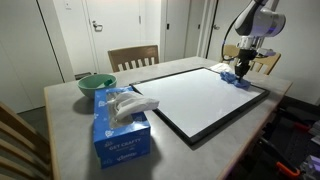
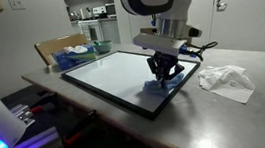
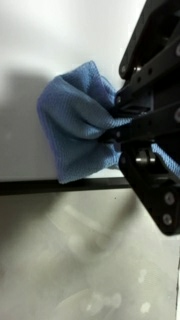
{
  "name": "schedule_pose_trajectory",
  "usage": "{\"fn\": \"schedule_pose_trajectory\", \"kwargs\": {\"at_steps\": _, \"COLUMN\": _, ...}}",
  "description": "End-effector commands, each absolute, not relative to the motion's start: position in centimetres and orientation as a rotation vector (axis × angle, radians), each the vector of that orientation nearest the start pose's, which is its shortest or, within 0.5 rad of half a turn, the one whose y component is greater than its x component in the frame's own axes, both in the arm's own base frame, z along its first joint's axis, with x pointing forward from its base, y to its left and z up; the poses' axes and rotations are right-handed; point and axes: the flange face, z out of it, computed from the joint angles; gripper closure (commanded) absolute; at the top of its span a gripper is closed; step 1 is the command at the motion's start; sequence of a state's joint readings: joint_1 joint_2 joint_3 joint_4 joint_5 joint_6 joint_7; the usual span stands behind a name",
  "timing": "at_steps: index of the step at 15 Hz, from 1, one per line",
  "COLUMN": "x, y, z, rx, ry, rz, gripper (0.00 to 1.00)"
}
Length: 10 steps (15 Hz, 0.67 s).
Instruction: Use the blue cloth to wipe the whiteboard
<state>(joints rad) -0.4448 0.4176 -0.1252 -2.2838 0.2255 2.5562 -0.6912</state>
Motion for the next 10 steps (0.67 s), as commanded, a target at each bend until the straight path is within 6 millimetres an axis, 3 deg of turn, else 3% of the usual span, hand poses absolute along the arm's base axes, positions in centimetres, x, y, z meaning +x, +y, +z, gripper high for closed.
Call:
{"fn": "schedule_pose_trajectory", "kwargs": {"at_steps": 1, "x": 45.0, "y": -28.2, "z": 14.8, "rx": -3.0, "ry": 0.085, "rz": 0.158, "gripper": 0.97}}
{"fn": "schedule_pose_trajectory", "kwargs": {"at_steps": 10, "x": 49.3, "y": -29.2, "z": 14.9, "rx": -3.008, "ry": 0.054, "rz": 0.185, "gripper": 0.97}}
